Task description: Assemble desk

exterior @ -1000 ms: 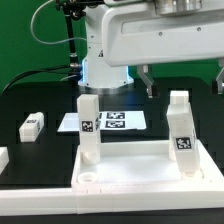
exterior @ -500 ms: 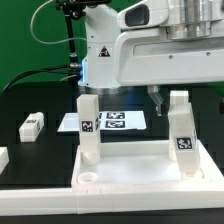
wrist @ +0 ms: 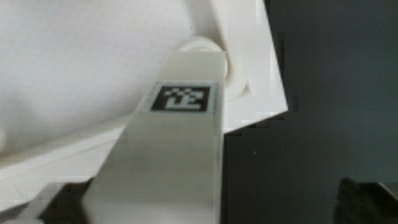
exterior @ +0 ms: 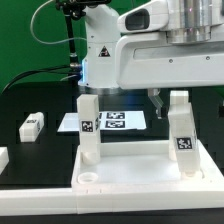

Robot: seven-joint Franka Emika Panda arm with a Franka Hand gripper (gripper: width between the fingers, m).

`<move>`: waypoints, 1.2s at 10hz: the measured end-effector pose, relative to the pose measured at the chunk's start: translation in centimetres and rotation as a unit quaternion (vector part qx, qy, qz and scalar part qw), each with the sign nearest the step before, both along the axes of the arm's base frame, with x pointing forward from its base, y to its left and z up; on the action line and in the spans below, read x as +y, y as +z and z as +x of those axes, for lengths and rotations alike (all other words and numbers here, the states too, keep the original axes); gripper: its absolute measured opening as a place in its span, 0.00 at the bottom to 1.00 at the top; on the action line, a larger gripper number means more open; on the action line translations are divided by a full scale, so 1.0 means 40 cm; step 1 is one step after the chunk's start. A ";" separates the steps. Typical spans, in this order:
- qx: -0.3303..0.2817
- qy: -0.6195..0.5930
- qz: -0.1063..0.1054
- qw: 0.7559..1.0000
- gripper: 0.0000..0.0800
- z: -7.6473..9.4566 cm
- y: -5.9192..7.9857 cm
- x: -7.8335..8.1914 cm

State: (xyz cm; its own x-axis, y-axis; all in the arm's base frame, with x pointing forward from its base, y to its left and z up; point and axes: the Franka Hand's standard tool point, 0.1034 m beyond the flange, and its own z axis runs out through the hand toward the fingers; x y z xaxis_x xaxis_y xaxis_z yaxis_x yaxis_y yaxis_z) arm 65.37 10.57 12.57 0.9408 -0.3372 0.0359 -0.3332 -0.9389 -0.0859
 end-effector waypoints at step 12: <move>0.018 -0.444 0.008 0.896 0.36 -0.022 -0.001 0.004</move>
Offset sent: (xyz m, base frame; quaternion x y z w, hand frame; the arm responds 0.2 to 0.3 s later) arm 0.0000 0.0000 0.0000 0.0000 0.0000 0.1296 0.9916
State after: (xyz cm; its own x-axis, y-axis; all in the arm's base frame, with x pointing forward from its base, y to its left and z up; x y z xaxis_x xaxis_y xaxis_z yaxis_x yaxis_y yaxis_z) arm 64.49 10.75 12.52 0.3016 -0.9534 -0.0006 -0.9510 -0.3008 -0.0718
